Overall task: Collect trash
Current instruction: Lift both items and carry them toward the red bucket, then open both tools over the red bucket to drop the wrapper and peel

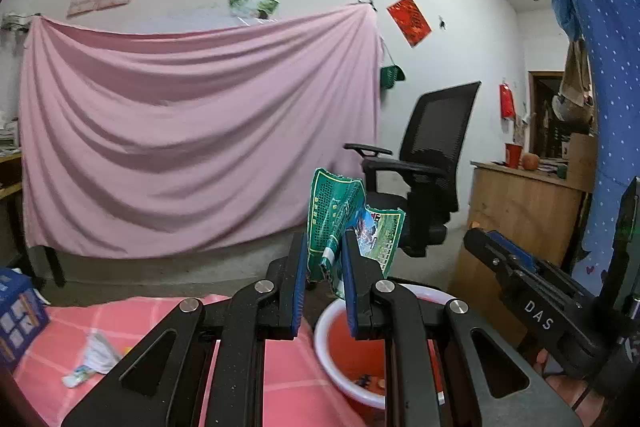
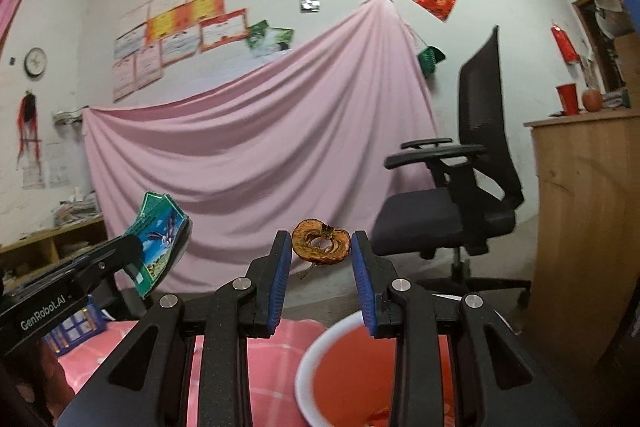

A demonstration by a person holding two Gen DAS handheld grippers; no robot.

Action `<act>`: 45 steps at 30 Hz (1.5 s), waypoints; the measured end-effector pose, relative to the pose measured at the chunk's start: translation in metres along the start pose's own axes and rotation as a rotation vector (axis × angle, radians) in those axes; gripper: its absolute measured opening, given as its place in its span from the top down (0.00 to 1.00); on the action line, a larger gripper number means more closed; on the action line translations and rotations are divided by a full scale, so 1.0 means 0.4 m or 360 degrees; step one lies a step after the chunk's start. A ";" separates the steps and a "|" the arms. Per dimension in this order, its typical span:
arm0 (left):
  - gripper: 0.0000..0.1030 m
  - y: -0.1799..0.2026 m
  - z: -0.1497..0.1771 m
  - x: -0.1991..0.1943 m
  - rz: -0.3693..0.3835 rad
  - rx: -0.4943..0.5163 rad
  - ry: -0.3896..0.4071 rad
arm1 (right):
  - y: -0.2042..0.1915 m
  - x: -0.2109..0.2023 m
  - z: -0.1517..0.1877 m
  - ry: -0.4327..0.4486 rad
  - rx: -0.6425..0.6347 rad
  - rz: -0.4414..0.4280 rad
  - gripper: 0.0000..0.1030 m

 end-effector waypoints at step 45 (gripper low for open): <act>0.65 0.081 0.171 0.253 0.0096 -0.0158 -0.0653 | 0.179 0.093 0.101 -0.0465 0.0209 0.0269 0.61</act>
Point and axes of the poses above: each gripper's, at about its wrist camera, not at the fingertips, and x roughly the way its jaws point, y to its right, z to its underside, the point moved 1 cm from there along x, roughly the way its jaws point, and after that the axes turned 8 degrees about y, right-handed, at the moved point
